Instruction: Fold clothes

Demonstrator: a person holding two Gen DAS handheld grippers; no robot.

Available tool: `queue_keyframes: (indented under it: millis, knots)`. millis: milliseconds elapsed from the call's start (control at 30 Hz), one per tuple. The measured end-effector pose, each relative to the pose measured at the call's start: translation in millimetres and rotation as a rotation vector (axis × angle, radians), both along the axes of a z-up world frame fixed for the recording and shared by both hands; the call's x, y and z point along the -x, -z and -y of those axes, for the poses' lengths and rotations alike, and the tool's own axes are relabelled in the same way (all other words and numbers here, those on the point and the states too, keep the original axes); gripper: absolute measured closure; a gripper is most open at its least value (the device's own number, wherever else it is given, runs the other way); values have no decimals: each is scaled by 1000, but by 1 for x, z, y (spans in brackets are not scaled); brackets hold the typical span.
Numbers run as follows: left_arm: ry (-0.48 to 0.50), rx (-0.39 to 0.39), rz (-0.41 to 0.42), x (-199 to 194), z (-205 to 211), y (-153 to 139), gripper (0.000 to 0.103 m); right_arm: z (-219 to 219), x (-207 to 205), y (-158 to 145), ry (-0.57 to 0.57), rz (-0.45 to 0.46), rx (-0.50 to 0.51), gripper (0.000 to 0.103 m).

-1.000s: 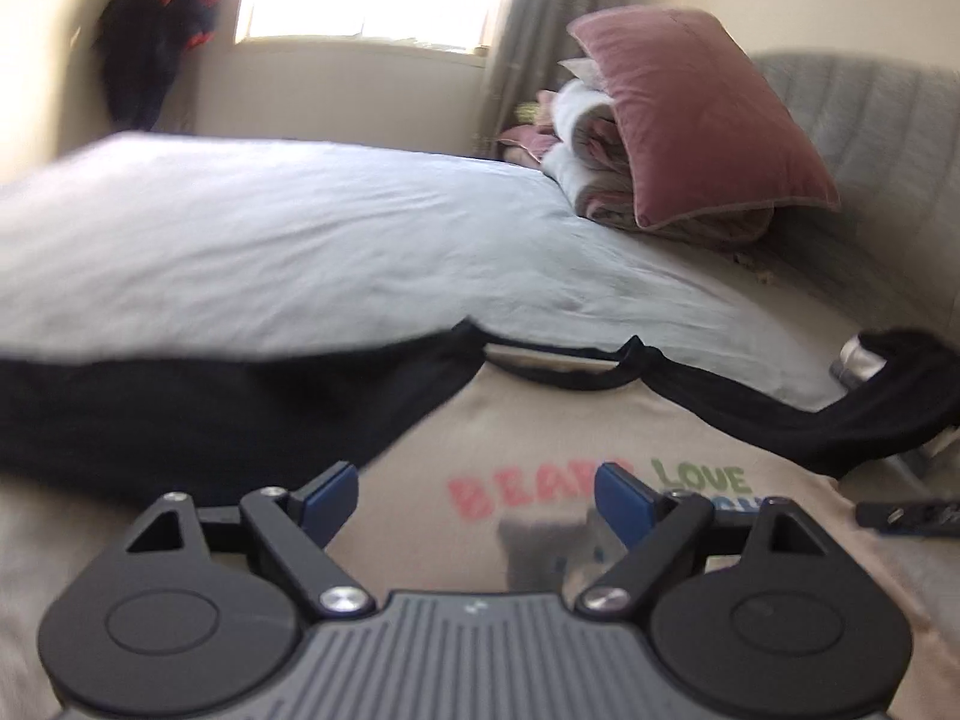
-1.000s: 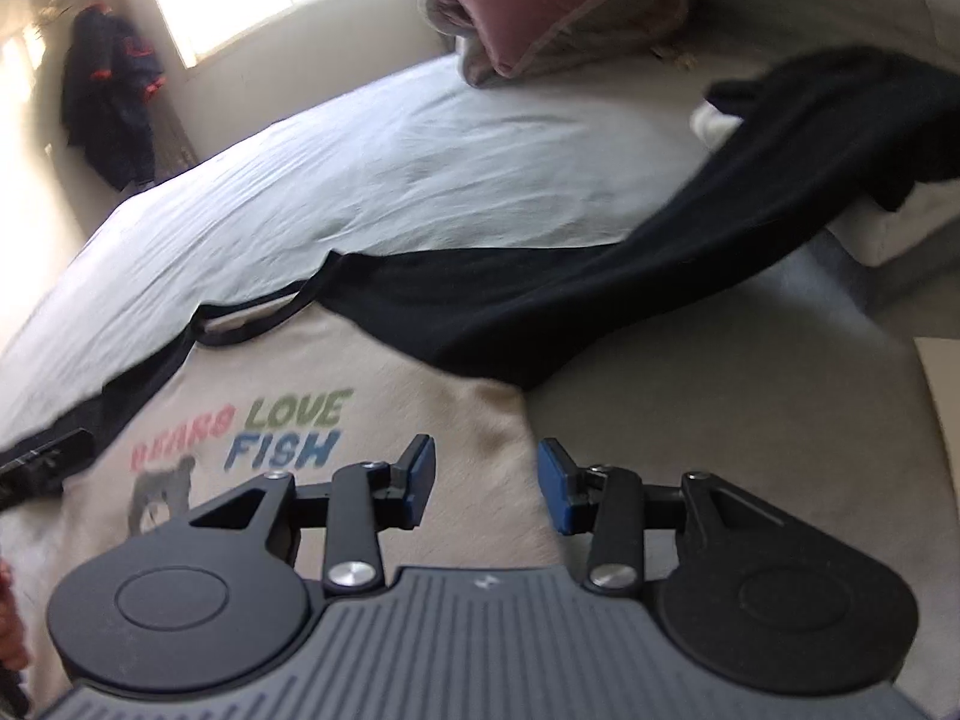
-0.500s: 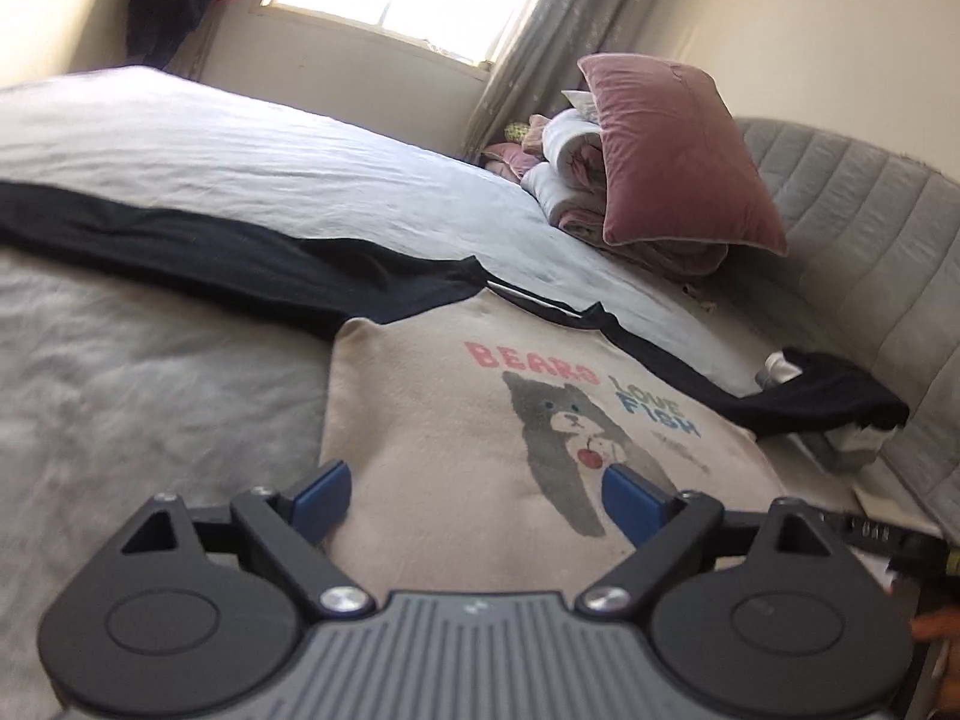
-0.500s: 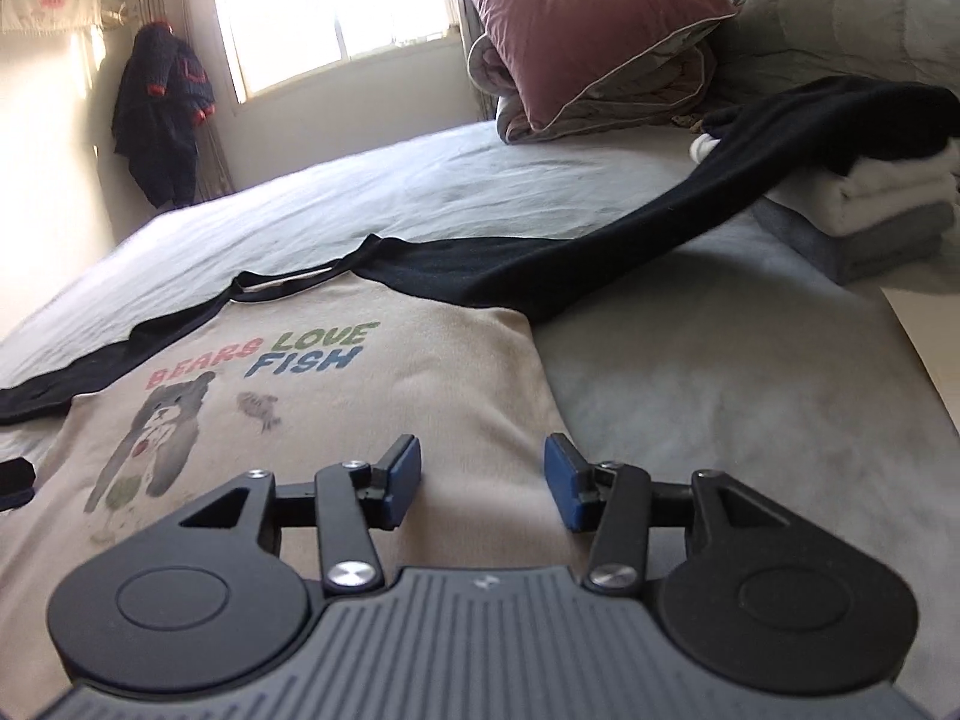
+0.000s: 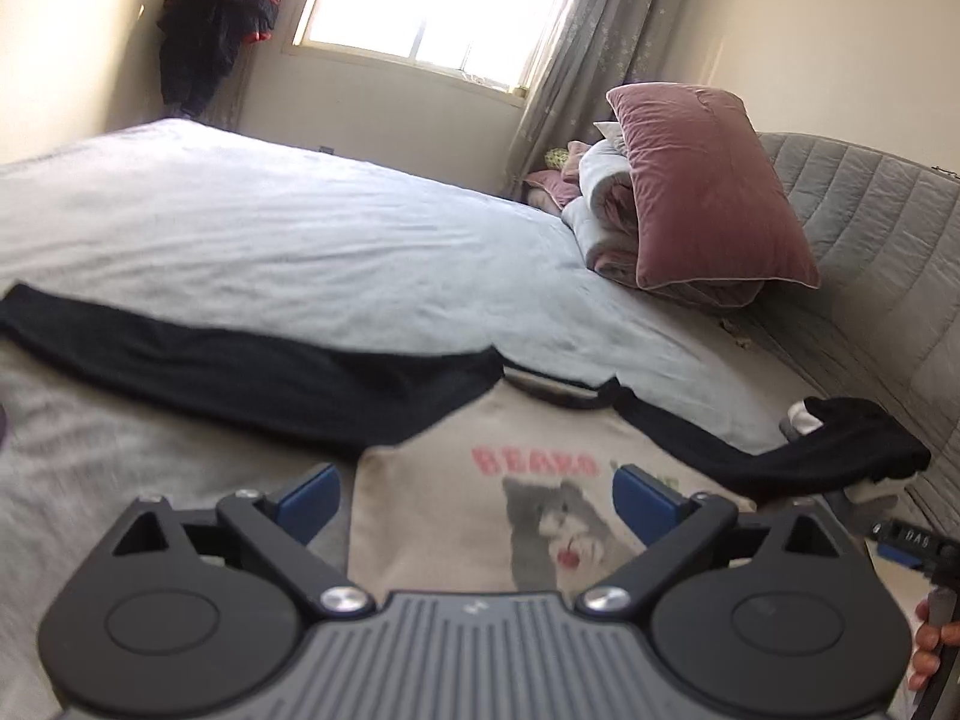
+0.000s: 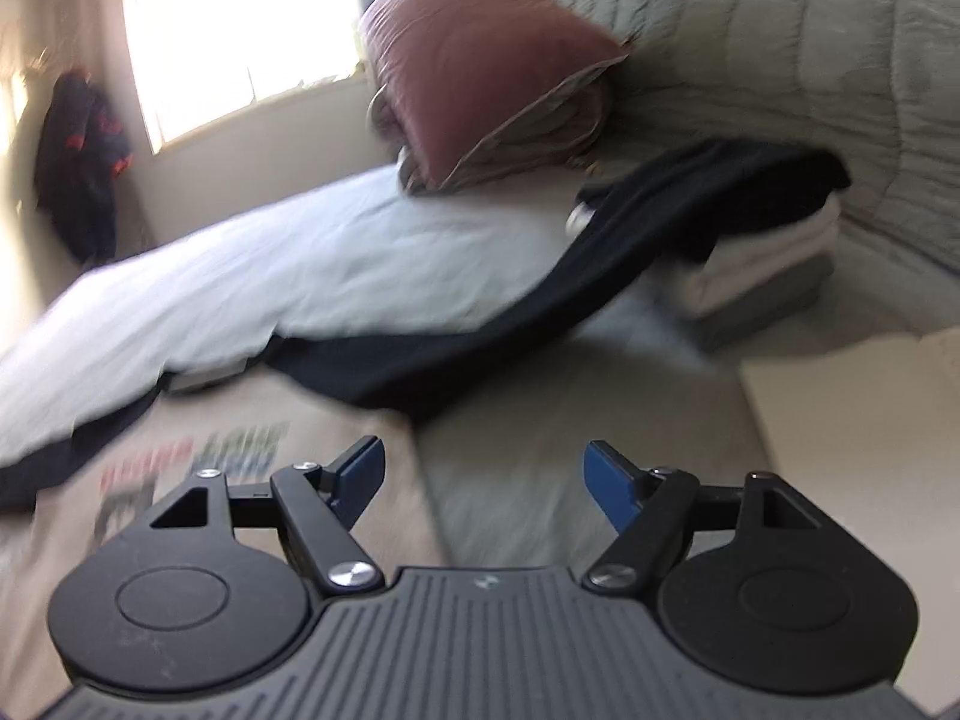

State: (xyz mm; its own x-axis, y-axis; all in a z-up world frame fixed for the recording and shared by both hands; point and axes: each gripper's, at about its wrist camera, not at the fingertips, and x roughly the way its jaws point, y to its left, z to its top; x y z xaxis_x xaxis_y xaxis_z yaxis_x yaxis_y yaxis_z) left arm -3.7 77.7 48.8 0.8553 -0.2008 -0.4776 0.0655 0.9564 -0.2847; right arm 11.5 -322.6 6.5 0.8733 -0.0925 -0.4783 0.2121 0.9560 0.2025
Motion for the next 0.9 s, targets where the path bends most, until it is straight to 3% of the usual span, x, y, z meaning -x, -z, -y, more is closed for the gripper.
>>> queue_keyframes:
  millis: [133, 300, 600, 733, 900]
  knots:
    - [-12, -28, -13, -10, 11, -17, 4, 23, -16, -15, 30, 18, -37, 27]
    - [11, 24, -14, -28, 29, -15, 4, 61, -33, -10, 77, 28, -204, 29]
    - [97, 44, -15, -51, 71, 8, 4, 97, -74, 20, 124, -50, -248, 29]
    - [134, 39, -23, -56, 78, 23, 4, 104, -83, 24, 62, -14, -299, 29]
    - [142, -22, -29, -61, 81, 31, 4, 118, -91, 15, 38, 84, -405, 31]
